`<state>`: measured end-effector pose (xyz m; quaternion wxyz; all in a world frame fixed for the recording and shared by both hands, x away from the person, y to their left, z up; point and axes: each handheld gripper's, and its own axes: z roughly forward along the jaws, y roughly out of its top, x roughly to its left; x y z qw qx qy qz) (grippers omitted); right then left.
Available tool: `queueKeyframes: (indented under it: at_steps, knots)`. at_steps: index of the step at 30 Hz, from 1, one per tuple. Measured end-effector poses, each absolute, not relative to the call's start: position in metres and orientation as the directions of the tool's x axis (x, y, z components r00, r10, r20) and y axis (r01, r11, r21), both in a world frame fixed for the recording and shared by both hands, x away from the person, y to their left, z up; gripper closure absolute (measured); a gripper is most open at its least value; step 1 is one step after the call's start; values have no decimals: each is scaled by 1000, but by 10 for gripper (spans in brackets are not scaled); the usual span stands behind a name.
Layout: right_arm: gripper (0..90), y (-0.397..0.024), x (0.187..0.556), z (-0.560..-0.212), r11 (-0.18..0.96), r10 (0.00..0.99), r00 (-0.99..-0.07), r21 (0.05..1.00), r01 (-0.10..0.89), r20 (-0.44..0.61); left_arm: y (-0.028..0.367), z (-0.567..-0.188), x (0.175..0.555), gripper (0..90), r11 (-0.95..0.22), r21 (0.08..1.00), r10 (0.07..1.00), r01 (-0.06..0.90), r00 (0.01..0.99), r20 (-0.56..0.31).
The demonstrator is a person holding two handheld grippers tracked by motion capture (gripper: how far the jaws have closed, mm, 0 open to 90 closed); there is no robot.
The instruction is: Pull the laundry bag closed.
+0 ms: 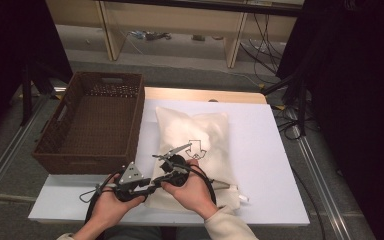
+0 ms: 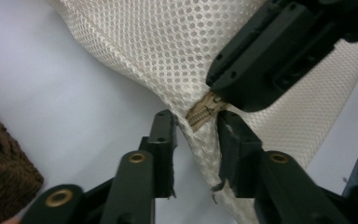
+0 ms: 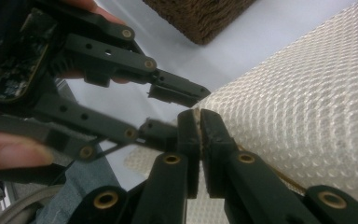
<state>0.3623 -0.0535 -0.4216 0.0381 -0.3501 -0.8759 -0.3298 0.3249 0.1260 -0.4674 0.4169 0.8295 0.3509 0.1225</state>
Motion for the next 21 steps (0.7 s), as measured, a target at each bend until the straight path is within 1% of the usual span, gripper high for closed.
queueKeyframes:
  at_steps: [1,2,5,6,7,9,10,11,12,13,14,15,16,18,19,21]
  knots:
    - [885,-54,362,-421,537,588,-752,552,638,298,125,-467,326,710,-409,780,674,473,733,-91]
    - [885,-55,363,-420,534,587,-751,554,639,301,126,-466,327,740,-436,781,662,447,748,-58]
    - [885,-57,364,-418,525,593,-744,552,648,309,124,-463,325,817,-427,778,673,460,737,-66]
    - [885,-57,363,-418,521,595,-739,549,653,315,123,-462,324,830,-408,783,682,471,726,-82]
    - [886,-58,363,-417,520,595,-738,548,655,319,123,-462,324,836,-408,783,682,471,726,-82]
    - [886,-58,363,-417,540,586,-760,564,625,281,123,-457,321,843,-372,788,711,491,697,-99]
    - [887,-59,363,-416,535,592,-756,566,627,279,123,-455,321,845,-372,788,709,490,698,-98]
    - [887,-59,361,-414,522,610,-738,555,648,289,122,-455,320,846,-348,790,713,505,689,-126]
    - [887,-59,360,-413,521,612,-737,555,648,286,122,-455,319,848,-333,791,722,514,678,-137]
    - [887,-59,360,-412,516,619,-730,550,657,290,123,-454,320,848,-334,795,719,507,682,-133]
    - [888,-60,359,-412,526,634,-729,548,651,258,122,-454,319,849,-317,799,727,511,671,-141]
    - [888,-60,359,-411,517,652,-713,537,666,257,124,-453,320,849,-318,793,725,519,673,-150]
    - [888,-62,360,-412,516,646,-718,544,661,259,125,-453,320,849,-307,794,719,525,674,-168]
    - [888,-63,360,-411,499,655,-697,526,689,291,125,-454,321,849,-291,797,709,529,679,-192]
    - [888,-64,360,-410,504,658,-701,529,683,277,123,-454,320,849,-267,803,707,532,674,-212]
    - [888,-65,359,-409,509,660,-701,524,683,272,122,-453,319,849,-280,804,707,525,679,-197]
